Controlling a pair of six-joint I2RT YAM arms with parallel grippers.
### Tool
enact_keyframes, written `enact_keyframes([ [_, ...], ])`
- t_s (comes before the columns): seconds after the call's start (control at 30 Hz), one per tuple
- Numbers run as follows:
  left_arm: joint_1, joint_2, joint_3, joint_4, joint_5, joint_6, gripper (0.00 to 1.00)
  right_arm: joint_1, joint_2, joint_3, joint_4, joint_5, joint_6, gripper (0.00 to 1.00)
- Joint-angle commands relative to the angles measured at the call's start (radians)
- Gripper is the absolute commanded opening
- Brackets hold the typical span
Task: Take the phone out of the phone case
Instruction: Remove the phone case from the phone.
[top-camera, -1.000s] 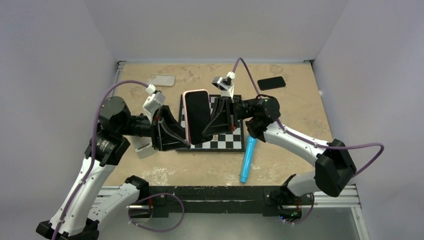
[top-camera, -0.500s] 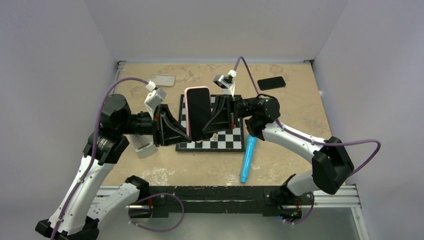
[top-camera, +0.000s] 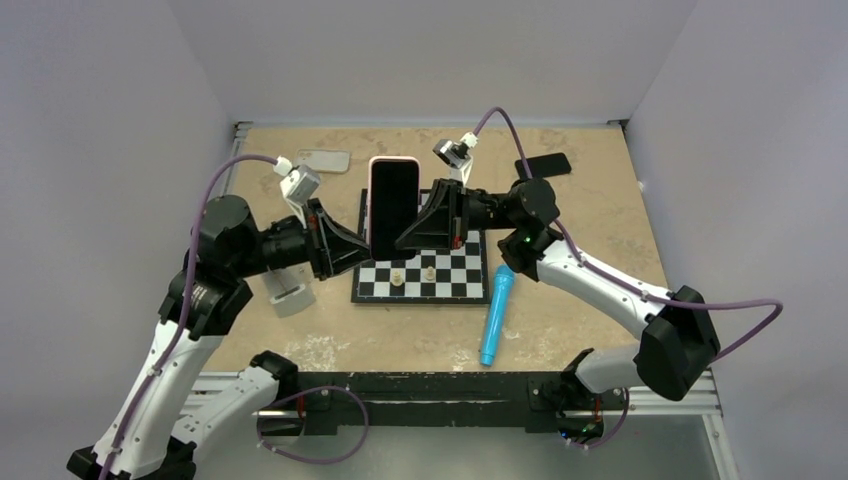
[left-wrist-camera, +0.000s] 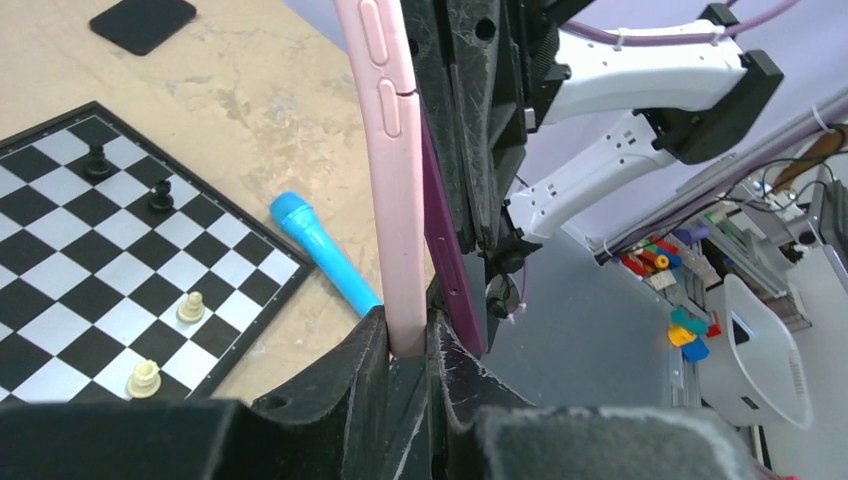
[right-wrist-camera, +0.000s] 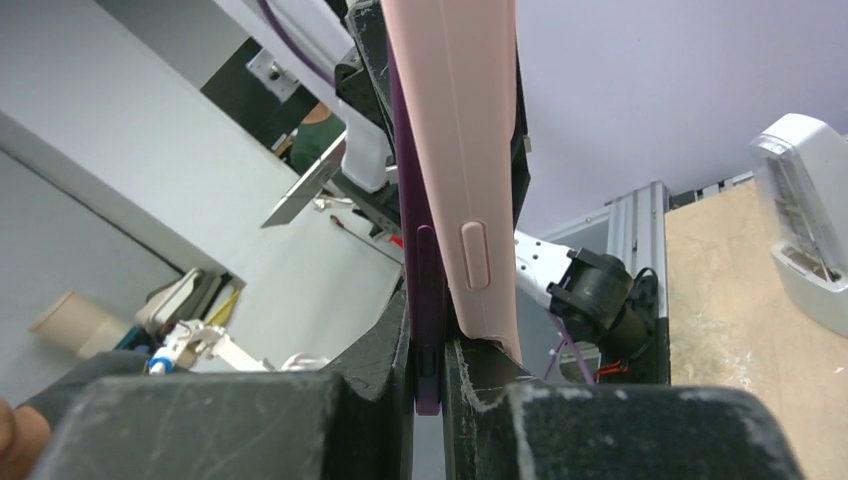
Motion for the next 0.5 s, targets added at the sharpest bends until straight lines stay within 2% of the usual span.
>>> enact_keyframes([
  [0.0,0.001,0.044,0.025,0.112,-0.162,-0.043,0.00,0.040,-0.014,0.040,-0.026,0.002,-0.049,0.00],
  [0.1,0.001,0.044,0.009,0.087,-0.316,-0.101,0.00,0.040,-0.026,0.051,-0.150,0.030,-0.132,0.00],
  [0.17,0.000,0.042,0.002,0.036,-0.531,-0.162,0.00,0.040,-0.037,0.070,-0.307,0.075,-0.257,0.00],
  [0.23,0.000,0.059,0.007,-0.006,-0.676,-0.200,0.00,0.039,-0.052,0.076,-0.454,0.129,-0.355,0.00],
  [0.3,0.002,0.088,0.020,-0.034,-0.798,-0.229,0.00,0.040,-0.076,0.056,-0.531,0.180,-0.410,0.00],
  [0.47,0.018,0.161,0.007,0.022,-0.952,-0.299,0.00,0.035,-0.169,-0.015,-0.597,0.257,-0.444,0.00],
])
